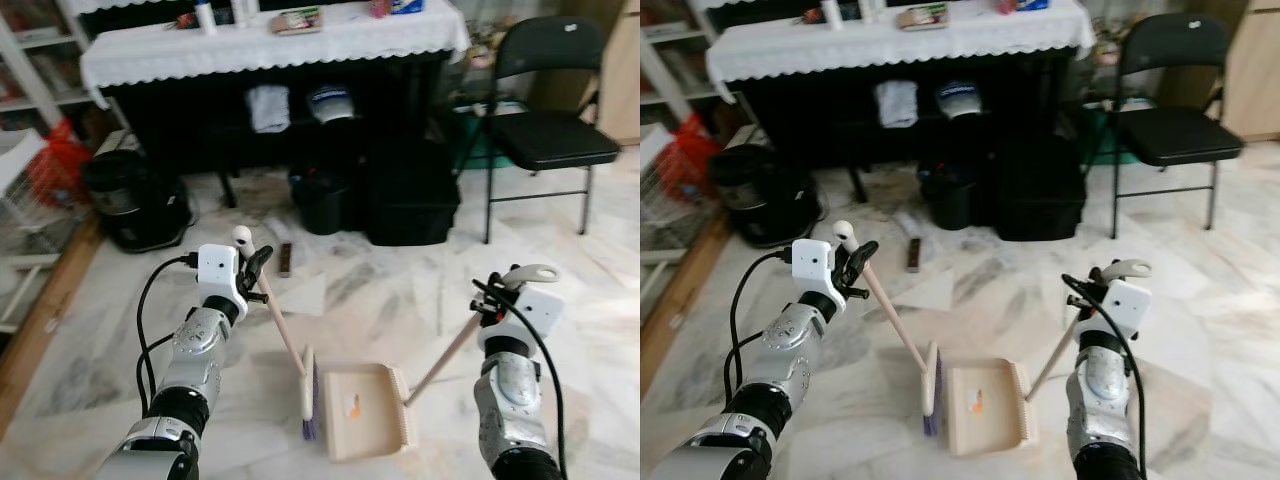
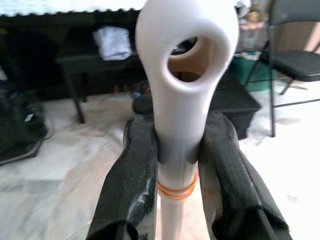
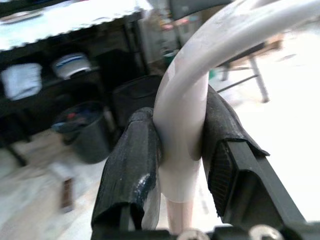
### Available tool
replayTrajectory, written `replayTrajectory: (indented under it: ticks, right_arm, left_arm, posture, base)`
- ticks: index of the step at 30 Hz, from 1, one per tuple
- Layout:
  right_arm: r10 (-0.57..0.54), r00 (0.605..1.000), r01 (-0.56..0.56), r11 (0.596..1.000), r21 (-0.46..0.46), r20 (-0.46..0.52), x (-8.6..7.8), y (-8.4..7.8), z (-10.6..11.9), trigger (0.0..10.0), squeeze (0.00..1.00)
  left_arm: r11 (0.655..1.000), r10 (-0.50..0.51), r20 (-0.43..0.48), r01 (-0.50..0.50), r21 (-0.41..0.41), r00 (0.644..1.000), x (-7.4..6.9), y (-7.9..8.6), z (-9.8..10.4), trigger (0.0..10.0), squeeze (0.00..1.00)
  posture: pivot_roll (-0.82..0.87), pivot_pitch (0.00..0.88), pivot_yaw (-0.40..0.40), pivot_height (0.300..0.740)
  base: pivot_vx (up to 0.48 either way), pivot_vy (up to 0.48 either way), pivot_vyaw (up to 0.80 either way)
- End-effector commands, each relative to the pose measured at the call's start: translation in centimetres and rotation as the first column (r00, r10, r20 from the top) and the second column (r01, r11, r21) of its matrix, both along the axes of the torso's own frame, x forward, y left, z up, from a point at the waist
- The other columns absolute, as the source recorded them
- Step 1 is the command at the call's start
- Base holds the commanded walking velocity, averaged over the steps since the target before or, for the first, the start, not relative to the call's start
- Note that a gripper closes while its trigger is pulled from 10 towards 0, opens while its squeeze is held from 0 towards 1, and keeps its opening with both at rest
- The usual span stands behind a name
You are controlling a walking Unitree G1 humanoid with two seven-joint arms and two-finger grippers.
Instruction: Sweep floor
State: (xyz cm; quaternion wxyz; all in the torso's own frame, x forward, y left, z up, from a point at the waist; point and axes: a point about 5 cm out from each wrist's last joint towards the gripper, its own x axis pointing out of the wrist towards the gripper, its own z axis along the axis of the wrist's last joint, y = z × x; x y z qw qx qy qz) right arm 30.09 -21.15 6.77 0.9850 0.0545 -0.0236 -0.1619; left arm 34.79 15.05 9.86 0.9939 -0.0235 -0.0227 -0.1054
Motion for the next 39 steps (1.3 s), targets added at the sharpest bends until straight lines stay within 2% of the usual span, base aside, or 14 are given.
replayTrajectory:
  ticks: [1,11,18,39]
  right_arm:
    - [0.0,0.997,0.0,1.0,0.001,0.074,0.61,0.26,1.5,10.0,0.0]
    - [-0.019,0.996,0.018,1.0,0.014,0.086,0.86,-0.22,1.87,10.0,0.0]
    - [0.019,0.997,-0.02,1.0,0.004,0.075,1.13,0.63,1.77,10.0,0.0]
    - [0.017,0.997,-0.017,1.0,-0.004,0.07,0.78,0.38,1.44,10.0,0.0]
  left_arm:
    - [1.0,0.001,-0.008,-0.001,0.011,1.0,0.38,0.41,0.3,10.0,0.0]
    - [1.0,-0.018,0.005,0.018,0.013,1.0,0.5,-0.32,0.63,10.0,0.0]
    - [1.0,-0.005,0.003,0.005,0.014,1.0,0.21,0.11,0.3,10.0,0.0]
    - [1.0,-0.012,0.018,0.012,0.008,1.0,0.44,-0.12,0.69,10.0,0.0]
  posture:
    - [-0.22,0.009,0.146,0.74]
    - [-0.18,0.018,0.132,0.74]
    - [-0.17,0.019,0.121,0.74]
    - [-0.18,0.0,0.118,0.74]
  base:
    - [0.0,0.259,0.0]
    - [0.0,0.291,0.0]
    - [0.0,0.295,0.0]
    - [0.0,0.296,0.0]
